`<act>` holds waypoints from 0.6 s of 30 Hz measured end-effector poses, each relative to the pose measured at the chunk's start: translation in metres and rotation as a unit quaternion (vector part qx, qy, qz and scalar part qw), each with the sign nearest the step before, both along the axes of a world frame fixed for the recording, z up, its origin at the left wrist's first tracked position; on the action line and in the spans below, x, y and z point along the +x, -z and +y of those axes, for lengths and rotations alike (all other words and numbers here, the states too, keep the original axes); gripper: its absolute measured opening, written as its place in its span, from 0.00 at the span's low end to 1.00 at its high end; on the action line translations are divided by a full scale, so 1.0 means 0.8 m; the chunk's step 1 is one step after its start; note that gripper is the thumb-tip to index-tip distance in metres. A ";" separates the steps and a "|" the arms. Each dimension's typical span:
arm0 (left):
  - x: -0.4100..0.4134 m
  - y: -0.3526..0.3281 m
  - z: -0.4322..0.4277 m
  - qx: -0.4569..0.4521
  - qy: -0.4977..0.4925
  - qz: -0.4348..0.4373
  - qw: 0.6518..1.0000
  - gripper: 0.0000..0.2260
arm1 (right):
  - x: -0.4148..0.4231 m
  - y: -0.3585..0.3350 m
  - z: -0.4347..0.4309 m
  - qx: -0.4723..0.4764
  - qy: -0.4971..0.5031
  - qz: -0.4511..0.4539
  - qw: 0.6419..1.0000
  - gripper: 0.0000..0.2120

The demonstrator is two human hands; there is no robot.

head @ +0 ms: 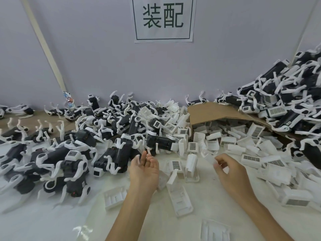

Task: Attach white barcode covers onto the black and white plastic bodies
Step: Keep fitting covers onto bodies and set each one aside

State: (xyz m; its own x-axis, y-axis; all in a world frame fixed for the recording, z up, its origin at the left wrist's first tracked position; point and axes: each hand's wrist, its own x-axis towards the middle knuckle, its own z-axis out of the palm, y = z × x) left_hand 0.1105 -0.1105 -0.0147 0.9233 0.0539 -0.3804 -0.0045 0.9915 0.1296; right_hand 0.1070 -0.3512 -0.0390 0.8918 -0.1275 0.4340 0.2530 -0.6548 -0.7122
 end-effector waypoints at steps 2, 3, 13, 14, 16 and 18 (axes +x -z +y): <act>0.000 0.001 -0.001 -0.003 0.011 -0.004 1.000 0.13 | 0.000 -0.003 0.004 0.048 -0.008 0.010 0.999 0.07; 0.000 0.001 -0.003 0.005 0.014 -0.011 1.000 0.12 | -0.001 -0.005 0.006 0.070 -0.017 0.022 0.997 0.07; -0.006 0.002 -0.028 0.610 -0.030 -0.079 0.788 0.12 | -0.010 -0.014 0.010 0.143 -0.038 0.022 0.989 0.08; -0.009 0.005 -0.032 0.684 -0.041 -0.086 0.724 0.12 | -0.010 -0.015 0.010 0.141 -0.038 0.013 0.989 0.10; -0.012 0.010 -0.041 0.788 -0.049 -0.101 0.605 0.12 | -0.012 -0.017 0.012 0.148 -0.044 0.004 0.988 0.12; -0.013 0.015 -0.048 0.853 -0.057 -0.123 0.503 0.12 | -0.011 -0.017 0.012 0.181 -0.064 0.007 0.981 0.16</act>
